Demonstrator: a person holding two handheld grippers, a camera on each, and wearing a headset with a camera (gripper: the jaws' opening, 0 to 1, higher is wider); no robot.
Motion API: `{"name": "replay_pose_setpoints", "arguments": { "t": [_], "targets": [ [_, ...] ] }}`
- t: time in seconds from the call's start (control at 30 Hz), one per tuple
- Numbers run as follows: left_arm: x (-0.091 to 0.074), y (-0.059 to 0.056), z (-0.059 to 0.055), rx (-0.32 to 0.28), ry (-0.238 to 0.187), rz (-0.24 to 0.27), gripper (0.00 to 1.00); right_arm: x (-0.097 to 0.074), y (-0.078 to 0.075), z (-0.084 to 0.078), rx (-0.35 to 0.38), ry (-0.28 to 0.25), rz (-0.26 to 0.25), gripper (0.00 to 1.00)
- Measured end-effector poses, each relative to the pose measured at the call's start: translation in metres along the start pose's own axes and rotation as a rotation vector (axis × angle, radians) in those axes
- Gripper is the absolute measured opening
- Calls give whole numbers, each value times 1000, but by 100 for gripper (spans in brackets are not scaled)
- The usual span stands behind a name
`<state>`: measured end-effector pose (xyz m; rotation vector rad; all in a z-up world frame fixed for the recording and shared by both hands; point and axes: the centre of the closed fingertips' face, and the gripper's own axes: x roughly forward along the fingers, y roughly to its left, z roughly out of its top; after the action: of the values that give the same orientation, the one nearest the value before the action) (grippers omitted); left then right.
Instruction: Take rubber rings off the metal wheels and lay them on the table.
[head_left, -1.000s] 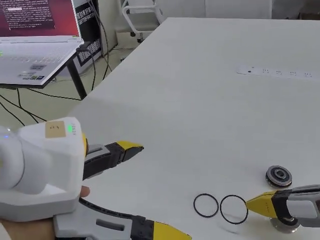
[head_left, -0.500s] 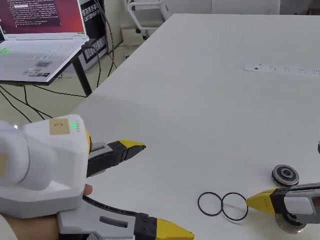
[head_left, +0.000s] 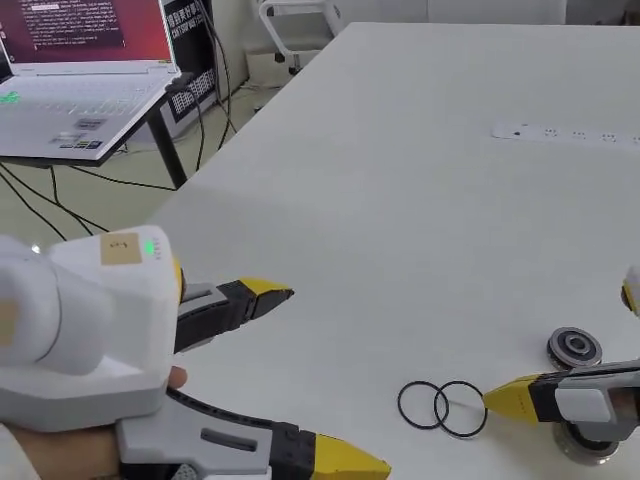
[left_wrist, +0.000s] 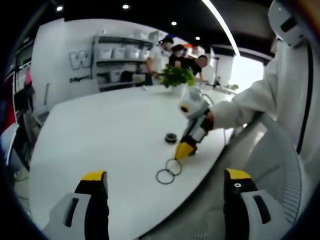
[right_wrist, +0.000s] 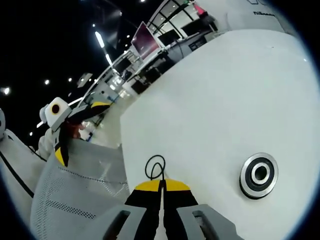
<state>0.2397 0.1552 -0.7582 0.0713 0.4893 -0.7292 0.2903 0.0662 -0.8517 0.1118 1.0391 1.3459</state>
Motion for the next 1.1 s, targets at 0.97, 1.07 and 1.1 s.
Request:
{"name": "replay_pose_setpoints", "arguments": {
  "t": [0.97,1.07,1.1],
  "targets": [
    [1,1,-3,4,19,-1,96,3,-4,1,-51,10,-14,3],
    [1,1,-3,7,21,-1,96,3,-5,-1,-63,19,-20,4],
    [1,0,-3,8,22,-2,96,3,-5,-1,-64,19,-19,4]
  ]
}}
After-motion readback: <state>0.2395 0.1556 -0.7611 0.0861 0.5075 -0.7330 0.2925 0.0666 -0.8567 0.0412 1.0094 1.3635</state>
